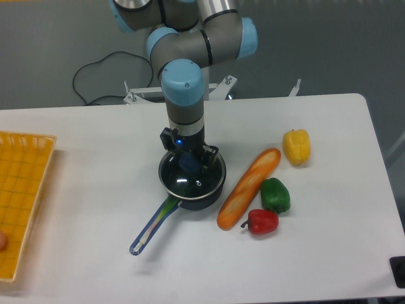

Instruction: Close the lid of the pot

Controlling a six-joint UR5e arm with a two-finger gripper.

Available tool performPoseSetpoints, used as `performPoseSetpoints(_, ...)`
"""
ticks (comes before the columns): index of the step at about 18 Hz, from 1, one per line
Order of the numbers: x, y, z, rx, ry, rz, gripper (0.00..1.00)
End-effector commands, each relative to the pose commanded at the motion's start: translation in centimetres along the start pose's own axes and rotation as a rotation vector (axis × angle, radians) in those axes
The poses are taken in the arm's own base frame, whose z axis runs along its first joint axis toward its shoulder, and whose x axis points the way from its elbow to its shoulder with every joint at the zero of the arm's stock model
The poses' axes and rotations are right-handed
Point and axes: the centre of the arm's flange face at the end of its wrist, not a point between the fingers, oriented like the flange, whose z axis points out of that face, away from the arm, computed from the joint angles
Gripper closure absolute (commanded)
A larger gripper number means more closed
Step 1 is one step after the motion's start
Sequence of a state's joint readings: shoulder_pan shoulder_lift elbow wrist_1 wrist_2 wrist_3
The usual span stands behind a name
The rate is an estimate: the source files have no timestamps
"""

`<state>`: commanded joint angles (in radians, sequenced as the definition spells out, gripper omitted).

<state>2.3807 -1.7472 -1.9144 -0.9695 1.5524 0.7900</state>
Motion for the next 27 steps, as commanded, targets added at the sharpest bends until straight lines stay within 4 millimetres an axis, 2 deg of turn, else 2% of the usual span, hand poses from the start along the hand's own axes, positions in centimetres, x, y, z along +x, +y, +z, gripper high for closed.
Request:
performPoseSetpoints(4, 0.0, 0.0, 0.0, 0.0, 0.0, 0.002, 0.2)
performPoseSetpoints(9, -0.1, -0.1, -0.2, 0.002, -0.002, 0.003, 0.01)
performPoseSetpoints(14, -0.8, -0.1, -0.8, 0.012, -0.012, -0.004, 0.0)
performPoseSetpoints(18, -2.4, 0.2, -2.9, 0.032, -0.04, -0.026, 0.0)
performPoseSetpoints(23, -4.1, 2.2, -5.0, 0.04, -0.057, -0.076, 0.0)
performPoseSetpoints(27, -7.7, 3.8, -5.9, 0.051, -0.068, -0.14, 0.0)
